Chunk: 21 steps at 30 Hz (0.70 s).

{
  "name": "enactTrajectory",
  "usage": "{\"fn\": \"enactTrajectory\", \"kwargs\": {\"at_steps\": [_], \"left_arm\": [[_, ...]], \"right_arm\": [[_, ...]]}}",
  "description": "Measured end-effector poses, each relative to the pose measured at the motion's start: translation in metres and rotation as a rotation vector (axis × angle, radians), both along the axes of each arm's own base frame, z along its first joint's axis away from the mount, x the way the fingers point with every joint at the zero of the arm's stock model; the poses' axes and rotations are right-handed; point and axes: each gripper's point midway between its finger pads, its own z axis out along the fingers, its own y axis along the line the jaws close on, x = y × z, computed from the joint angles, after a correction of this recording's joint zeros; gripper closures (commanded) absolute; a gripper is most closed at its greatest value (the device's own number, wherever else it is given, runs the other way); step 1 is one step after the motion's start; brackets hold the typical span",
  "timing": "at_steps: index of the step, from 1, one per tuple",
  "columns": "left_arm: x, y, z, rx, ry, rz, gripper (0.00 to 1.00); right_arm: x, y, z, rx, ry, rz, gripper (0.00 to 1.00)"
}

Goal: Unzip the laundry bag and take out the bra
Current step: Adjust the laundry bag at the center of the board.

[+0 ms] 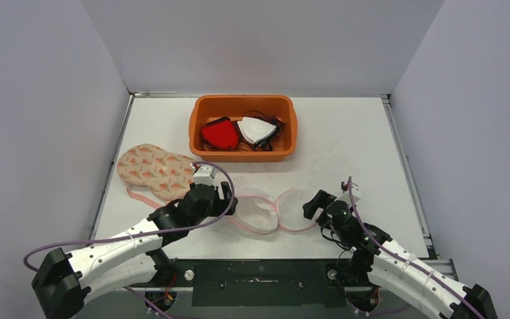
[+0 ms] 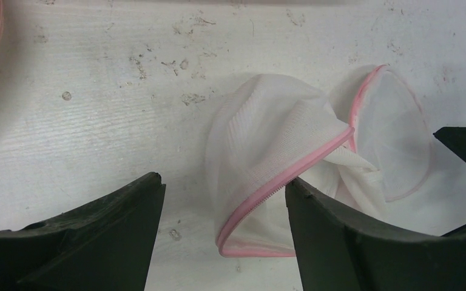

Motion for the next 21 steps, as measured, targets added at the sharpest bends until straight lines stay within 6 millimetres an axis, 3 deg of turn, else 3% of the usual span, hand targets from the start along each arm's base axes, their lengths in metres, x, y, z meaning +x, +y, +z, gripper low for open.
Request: {"fn": "enactTrajectory", "kwargs": {"at_steps": [10, 16, 21], "left_arm": [[0.006, -0.001, -0.010, 0.016, -0.005, 0.021, 0.50], [0.008, -0.003, -0.009, 0.002, -0.013, 0.020, 0.54], [0.006, -0.003, -0.011, -0.013, -0.015, 0.019, 0.62]], "right_arm": [[-0.004, 0.003, -0.011, 0.044, 0.034, -0.021, 0.24], [-0.007, 0.004, -0.018, 0.050, 0.069, -0.031, 0.18], [-0.011, 0.006, -0.025, 0.079, 0.090, -0.037, 0.21]]}}
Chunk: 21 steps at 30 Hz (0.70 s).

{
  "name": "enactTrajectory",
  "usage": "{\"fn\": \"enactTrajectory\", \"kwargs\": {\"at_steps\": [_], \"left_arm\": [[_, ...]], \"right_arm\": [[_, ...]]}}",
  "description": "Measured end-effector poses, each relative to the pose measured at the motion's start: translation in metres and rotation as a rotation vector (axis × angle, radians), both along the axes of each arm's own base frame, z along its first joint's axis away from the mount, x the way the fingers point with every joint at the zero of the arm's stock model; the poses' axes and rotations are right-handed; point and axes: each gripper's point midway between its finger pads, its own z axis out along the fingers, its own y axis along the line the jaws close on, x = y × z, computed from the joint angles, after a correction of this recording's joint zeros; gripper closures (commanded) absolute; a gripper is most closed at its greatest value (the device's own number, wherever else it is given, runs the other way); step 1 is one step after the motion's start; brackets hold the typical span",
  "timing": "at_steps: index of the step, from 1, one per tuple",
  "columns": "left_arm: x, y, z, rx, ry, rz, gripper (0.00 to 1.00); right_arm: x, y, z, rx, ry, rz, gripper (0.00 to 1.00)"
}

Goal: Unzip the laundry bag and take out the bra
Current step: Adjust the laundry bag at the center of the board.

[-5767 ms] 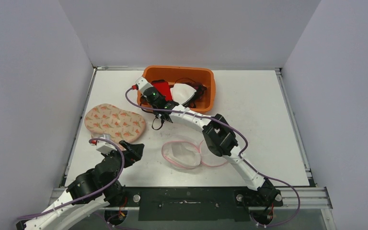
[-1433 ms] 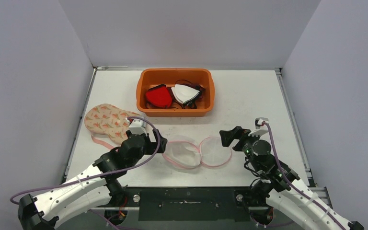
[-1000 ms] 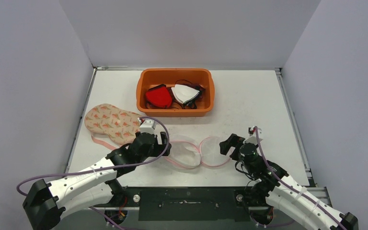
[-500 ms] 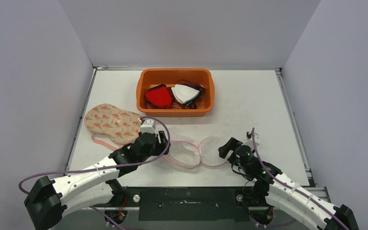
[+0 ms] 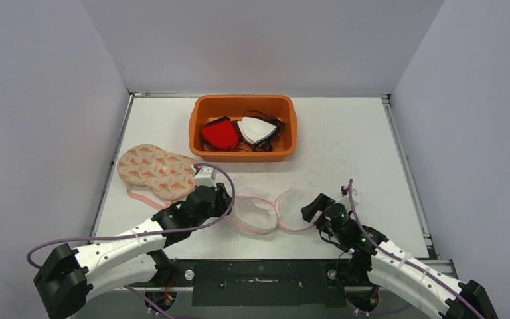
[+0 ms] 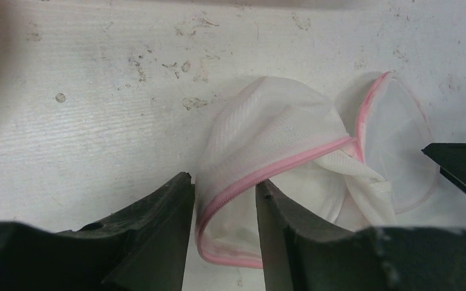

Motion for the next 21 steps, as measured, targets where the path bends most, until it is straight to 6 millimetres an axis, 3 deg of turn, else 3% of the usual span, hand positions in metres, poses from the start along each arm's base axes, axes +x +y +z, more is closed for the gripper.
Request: {"fn": "enactTrajectory", "kwargs": {"at_steps": [2, 6, 12, 15, 18, 21], "left_arm": [[-0.002, 0.001, -0.003, -0.003, 0.005, 0.000, 0.65], [-0.006, 0.003, -0.010, -0.013, 0.019, 0.002, 0.73], [-0.011, 0.004, -0.010, -0.044, 0.029, 0.000, 0.91], [-0.012, 0.002, -0.007, -0.064, 0.026, -0.002, 1.00], [-0.012, 0.002, -0.005, -0.072, 0.023, -0.005, 1.00], [-0.012, 0.001, -0.001, -0.073, 0.023, -0.007, 1.00]], "right_arm": [[0.001, 0.003, 0.000, 0.027, -0.009, -0.003, 0.25], [0.003, 0.009, -0.001, 0.061, -0.013, -0.003, 0.44], [0.000, 0.010, -0.008, 0.045, 0.011, 0.011, 0.88], [-0.002, 0.006, -0.007, -0.017, 0.009, 0.035, 0.95], [0.004, 0.013, 0.026, -0.083, -0.070, 0.084, 0.95], [0.019, 0.025, 0.086, -0.107, -0.203, 0.118, 0.95]]}}
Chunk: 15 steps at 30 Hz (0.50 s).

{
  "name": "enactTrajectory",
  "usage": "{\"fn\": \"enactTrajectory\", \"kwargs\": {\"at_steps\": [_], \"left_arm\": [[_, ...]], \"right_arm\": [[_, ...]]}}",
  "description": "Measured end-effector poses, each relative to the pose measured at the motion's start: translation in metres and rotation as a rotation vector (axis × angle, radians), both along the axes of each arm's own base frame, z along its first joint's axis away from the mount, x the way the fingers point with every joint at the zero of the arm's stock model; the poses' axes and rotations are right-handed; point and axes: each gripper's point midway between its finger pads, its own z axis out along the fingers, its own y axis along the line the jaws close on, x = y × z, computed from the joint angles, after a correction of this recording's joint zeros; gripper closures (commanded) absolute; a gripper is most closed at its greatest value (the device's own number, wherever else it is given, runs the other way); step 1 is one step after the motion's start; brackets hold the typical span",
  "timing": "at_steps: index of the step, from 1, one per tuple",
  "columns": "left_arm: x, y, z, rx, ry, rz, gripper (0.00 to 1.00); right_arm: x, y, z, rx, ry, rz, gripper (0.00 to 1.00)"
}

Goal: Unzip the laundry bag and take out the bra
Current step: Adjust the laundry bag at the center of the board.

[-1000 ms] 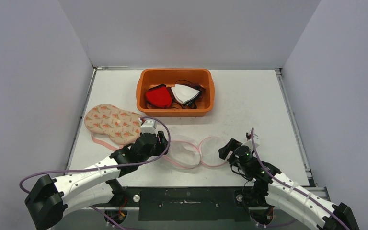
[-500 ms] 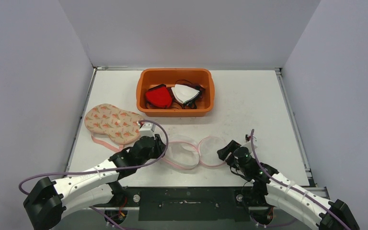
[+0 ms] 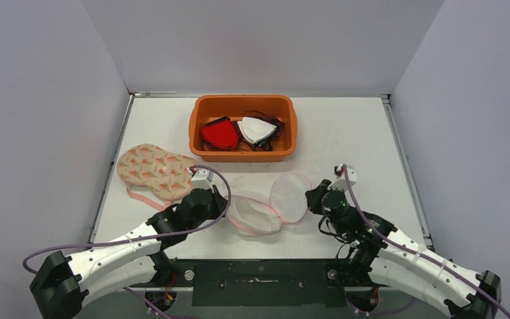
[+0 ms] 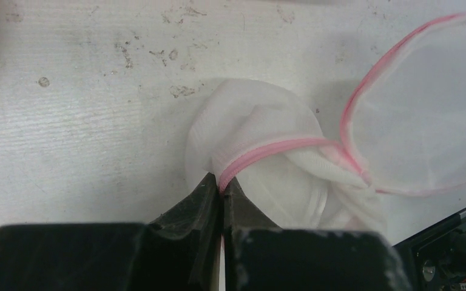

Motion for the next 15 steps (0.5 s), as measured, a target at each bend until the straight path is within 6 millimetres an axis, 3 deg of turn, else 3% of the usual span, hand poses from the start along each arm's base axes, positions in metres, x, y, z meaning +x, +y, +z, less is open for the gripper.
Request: {"fn": "enactTrajectory", "kwargs": {"at_steps": [4, 7, 9, 12, 15], "left_arm": [[0.005, -0.008, 0.027, -0.022, -0.020, -0.012, 1.00], [0.013, -0.020, 0.070, -0.058, -0.053, -0.021, 1.00], [0.020, -0.027, 0.104, -0.095, -0.087, -0.023, 1.00], [0.026, -0.034, 0.138, -0.157, -0.126, -0.018, 1.00], [0.024, -0.036, 0.124, -0.157, -0.078, -0.012, 1.00]], "right_arm": [[0.024, 0.002, 0.084, -0.051, -0.159, -0.002, 0.95], [0.040, -0.001, 0.152, -0.114, -0.258, -0.025, 0.95], [0.049, -0.001, 0.182, -0.142, -0.306, -0.044, 0.95], [0.053, -0.009, 0.191, -0.196, -0.329, -0.072, 0.95], [0.053, -0.016, 0.173, -0.263, -0.302, -0.074, 0.95]]}}
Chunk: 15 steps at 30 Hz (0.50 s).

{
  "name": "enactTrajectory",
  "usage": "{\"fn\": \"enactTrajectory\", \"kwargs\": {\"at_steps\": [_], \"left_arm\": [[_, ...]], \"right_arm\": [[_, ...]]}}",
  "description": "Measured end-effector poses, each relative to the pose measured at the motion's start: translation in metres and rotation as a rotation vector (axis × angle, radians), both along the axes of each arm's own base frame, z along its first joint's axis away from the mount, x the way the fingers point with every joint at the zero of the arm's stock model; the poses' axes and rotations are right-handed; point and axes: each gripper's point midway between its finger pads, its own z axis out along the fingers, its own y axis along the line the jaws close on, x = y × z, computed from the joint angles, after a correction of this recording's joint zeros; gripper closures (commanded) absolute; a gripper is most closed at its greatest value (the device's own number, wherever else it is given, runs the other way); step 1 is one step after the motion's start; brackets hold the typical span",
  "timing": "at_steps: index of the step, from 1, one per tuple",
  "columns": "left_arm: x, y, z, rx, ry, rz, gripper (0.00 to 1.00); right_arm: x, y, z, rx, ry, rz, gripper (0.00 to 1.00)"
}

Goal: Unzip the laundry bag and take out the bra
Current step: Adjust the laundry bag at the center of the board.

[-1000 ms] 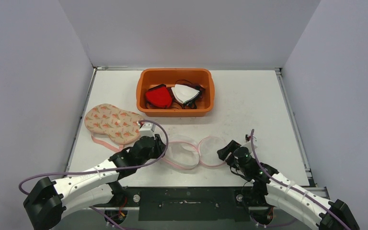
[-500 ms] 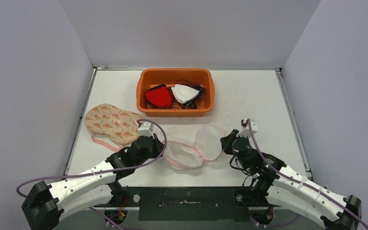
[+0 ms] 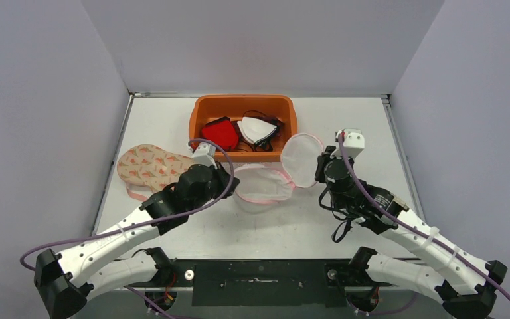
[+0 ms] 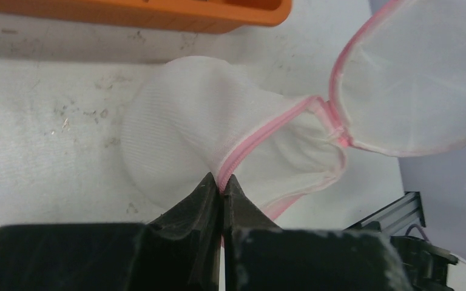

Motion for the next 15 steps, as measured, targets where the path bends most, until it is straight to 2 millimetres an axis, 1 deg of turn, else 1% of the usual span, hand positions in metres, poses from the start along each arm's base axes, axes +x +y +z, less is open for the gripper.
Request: {"fn": "enactTrajectory", "kwargs": {"at_steps": [2, 3, 4, 5, 6, 7, 8, 9, 10, 11, 12, 13, 14, 15], "left_arm": [[-0.002, 0.002, -0.021, 0.032, 0.052, 0.002, 1.00], [-0.005, 0.005, -0.033, 0.060, 0.087, 0.004, 1.00], [-0.006, 0.008, -0.038, 0.077, 0.104, 0.006, 1.00], [-0.006, 0.011, -0.039, 0.086, 0.113, 0.009, 1.00], [-0.005, 0.013, -0.037, 0.094, 0.118, 0.013, 1.00], [-0.004, 0.013, -0.029, 0.093, 0.112, 0.014, 1.00], [-0.001, 0.011, -0.017, 0.086, 0.098, 0.014, 1.00], [0.004, 0.007, 0.002, 0.064, 0.068, 0.010, 1.00], [0.007, 0.003, 0.015, 0.043, 0.047, 0.008, 1.00], [0.011, -0.002, 0.030, 0.006, 0.017, 0.002, 1.00], [0.012, -0.006, 0.037, -0.020, 0.000, -0.004, 1.00], [0.013, -0.009, 0.037, -0.041, -0.006, -0.013, 1.00], [0.012, -0.013, 0.029, -0.054, 0.002, -0.021, 1.00], [0.010, -0.014, 0.015, -0.056, 0.024, -0.029, 1.00]], "right_arm": [[-0.001, -0.002, -0.011, -0.050, 0.027, 0.004, 0.95], [-0.001, -0.002, -0.013, -0.068, 0.033, 0.006, 0.95], [0.000, -0.003, -0.011, -0.087, 0.035, 0.008, 0.95], [0.001, -0.003, -0.005, -0.103, 0.032, 0.010, 0.95], [0.003, -0.002, 0.006, -0.111, 0.021, 0.012, 0.95], [0.007, 0.000, 0.028, -0.104, -0.011, 0.011, 0.95], [0.008, 0.000, 0.038, -0.096, -0.026, 0.010, 0.95], [0.010, 0.001, 0.053, -0.083, -0.054, 0.006, 0.95], [0.010, 0.001, 0.066, -0.067, -0.082, 0.000, 0.95], [0.011, -0.001, 0.074, -0.057, -0.100, -0.009, 0.95], [0.012, -0.002, 0.074, -0.056, -0.106, -0.016, 0.95], [0.012, -0.003, 0.068, -0.062, -0.103, -0.024, 0.95], [0.012, -0.004, 0.059, -0.076, -0.091, -0.026, 0.95], [0.012, -0.004, 0.047, -0.097, -0.073, -0.026, 0.95]]}}
